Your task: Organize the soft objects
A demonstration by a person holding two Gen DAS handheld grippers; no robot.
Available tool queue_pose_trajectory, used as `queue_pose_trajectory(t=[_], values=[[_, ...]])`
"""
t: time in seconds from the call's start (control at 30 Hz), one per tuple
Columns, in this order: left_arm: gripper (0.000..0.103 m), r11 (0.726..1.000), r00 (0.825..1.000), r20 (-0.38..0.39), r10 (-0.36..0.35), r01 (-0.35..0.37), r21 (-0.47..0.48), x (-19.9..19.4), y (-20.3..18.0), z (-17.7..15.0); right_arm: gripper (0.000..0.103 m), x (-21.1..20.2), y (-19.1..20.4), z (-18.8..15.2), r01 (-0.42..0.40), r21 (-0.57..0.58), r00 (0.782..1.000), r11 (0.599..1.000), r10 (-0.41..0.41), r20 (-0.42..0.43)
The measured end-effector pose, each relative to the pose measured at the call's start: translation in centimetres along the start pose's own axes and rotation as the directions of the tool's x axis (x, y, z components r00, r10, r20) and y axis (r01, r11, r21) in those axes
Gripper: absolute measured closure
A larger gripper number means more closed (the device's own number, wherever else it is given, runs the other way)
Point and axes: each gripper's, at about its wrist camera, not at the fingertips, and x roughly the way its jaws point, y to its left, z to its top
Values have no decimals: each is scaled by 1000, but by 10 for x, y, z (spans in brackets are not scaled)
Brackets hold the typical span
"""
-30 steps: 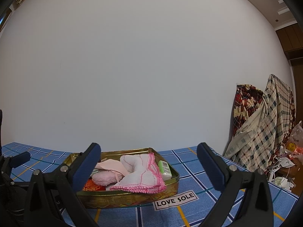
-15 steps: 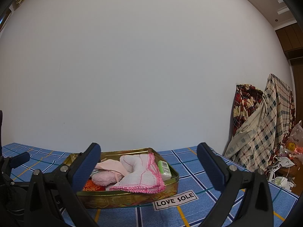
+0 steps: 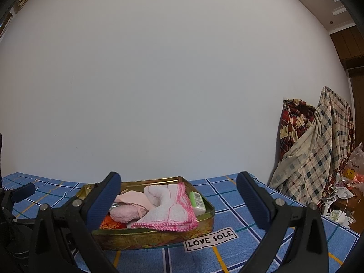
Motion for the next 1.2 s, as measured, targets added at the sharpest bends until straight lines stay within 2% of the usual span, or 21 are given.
queue_pose_trajectory(t=[0.93, 1.2], values=[[4, 1000, 1000, -15, -8, 8, 3, 1, 4, -1, 0, -2, 3, 0, 14, 6, 1000, 1000, -14, 13], [5, 999, 999, -34, -35, 34, -25, 4, 9, -1, 0, -1, 2, -1, 22, 23, 1000, 999, -22, -1]])
